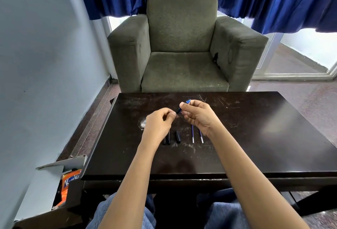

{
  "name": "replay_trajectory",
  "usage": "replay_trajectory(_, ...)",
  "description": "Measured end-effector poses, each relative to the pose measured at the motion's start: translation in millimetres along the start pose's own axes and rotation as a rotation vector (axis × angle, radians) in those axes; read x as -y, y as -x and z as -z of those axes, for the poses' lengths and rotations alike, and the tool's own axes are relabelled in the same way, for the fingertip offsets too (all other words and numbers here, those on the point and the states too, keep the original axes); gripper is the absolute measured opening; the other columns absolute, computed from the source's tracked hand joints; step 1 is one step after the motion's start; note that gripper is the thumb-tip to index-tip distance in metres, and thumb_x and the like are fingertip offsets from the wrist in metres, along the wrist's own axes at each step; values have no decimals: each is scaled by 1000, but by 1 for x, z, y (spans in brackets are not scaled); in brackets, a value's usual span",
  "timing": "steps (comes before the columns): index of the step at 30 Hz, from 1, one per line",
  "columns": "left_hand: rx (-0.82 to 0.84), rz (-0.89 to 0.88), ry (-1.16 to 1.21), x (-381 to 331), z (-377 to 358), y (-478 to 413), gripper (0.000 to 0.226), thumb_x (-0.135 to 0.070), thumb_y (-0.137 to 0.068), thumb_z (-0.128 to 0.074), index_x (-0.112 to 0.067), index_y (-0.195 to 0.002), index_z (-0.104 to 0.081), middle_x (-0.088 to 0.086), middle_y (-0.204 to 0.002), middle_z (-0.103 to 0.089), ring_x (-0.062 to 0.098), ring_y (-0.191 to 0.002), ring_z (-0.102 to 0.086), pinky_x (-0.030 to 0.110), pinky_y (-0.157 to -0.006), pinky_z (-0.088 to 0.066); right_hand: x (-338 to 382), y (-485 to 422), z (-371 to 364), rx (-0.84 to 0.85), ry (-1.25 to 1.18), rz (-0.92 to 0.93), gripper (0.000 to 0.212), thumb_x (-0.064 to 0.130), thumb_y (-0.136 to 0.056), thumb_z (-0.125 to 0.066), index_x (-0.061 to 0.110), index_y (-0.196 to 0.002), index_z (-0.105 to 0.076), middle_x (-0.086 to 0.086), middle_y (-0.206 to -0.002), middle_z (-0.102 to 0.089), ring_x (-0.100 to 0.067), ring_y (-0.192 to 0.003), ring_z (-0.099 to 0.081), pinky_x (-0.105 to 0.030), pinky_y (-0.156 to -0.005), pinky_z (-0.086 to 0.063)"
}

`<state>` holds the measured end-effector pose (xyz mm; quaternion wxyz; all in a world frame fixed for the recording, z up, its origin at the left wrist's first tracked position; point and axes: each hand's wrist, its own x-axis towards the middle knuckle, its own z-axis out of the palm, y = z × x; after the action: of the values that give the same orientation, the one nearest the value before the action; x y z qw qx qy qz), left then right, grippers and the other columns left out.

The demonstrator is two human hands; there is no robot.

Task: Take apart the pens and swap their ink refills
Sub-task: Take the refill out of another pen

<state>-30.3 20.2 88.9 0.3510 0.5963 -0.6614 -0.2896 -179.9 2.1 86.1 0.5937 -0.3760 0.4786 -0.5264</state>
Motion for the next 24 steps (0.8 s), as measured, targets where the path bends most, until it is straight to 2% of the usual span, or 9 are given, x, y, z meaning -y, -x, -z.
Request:
replay_trajectory(4, 16, -6, 48, 3, 1, 0, 16, -26, -85, -69, -20, -99, -62, -14, -80, -58, 0, -73, -55, 10, -60, -39, -2, 0, -1, -3, 9, -7, 20, 16, -82, -74, 17, -73, -56, 5, -60, -61, -3, -53, -57, -17, -57, -50)
replay_trajectory(7, 34, 28, 41, 2, -1, -2, 25, -33, -96, -51, -15, -103, -66, -5, -85, -66, 4, -73, -61, 14, -65, -43, -2, 0, -2, -3, 17, 0, 21, 16, -82, -74, 17, -74, -55, 5, -62, -62, -4, -53, -56, -17, -57, -49)
replay_trajectory(9, 57, 42, 27, 2, -1, -2, 32, -31, -100, -42, -12, -101, -68, -5, -83, -68, 0, -67, -60, 15, -64, -44, -2, 0, -1, -2, 20, 3, 21, 16, -82, -73, 16, -74, -54, 5, -62, -62, -3, -54, -56, -17, -56, -49)
replay_trajectory(11, 44, 15, 33, 4, -1, -3, 21, -25, -97, -50, -15, -99, -69, -12, -77, -65, -3, -66, -59, 12, -61, -44, -2, 1, -1, 5, 20, 3, 20, 15, -83, -73, 16, -74, -55, 6, -61, -62, -3, -53, -56, -17, -56, -49)
replay_trajectory(13, 22, -6, 66, 7, 0, -2, 8, -23, -88, -65, -19, -96, -64, -8, -80, -64, 0, -71, -59, 12, -63, -43, -2, 1, -1, 12, 23, 3, 19, 15, -82, -73, 17, -74, -56, 6, -62, -62, -3, -53, -56, -17, -57, -49)
replay_trajectory(15, 39, -2, 112, 9, 1, -2, 20, -21, -81, -73, -21, -94, -58, -4, -86, -64, 4, -79, -60, 16, -68, -45, -2, 1, -1, 15, 27, 1, 19, 16, -82, -73, 17, -75, -57, 6, -62, -62, -3, -53, -56, -17, -57, -49)
replay_trajectory(18, 95, 17, 104, 6, -2, -3, 18, -26, -91, -61, -17, -107, -61, -4, -92, -67, 2, -79, -63, 16, -71, -46, -2, 0, -2, 16, 29, 0, 18, 15, -83, -73, 16, -75, -56, 7, -60, -63, -2, -52, -56, -17, -56, -49)
replay_trajectory(21, 109, 12, 57, 5, -4, -3, 25, -23, -99, -46, -12, -105, -68, -5, -89, -69, -3, -70, -61, 6, -63, -44, -2, 1, -3, 12, 49, 0, 18, 16, -83, -73, 16, -75, -56, 6, -61, -64, -3, -53, -56, -16, -57, -49)
replay_trajectory(24, 47, -28, 29, 6, -1, -4, 17, -20, -91, -62, -11, -103, -70, -4, -84, -69, 1, -71, -63, 2, -60, -45, -2, 1, -3, 27, 76, 2, 18, 16, -82, -74, 17, -73, -58, 6, -60, -65, -4, -54, -57, -18, -59, -49)
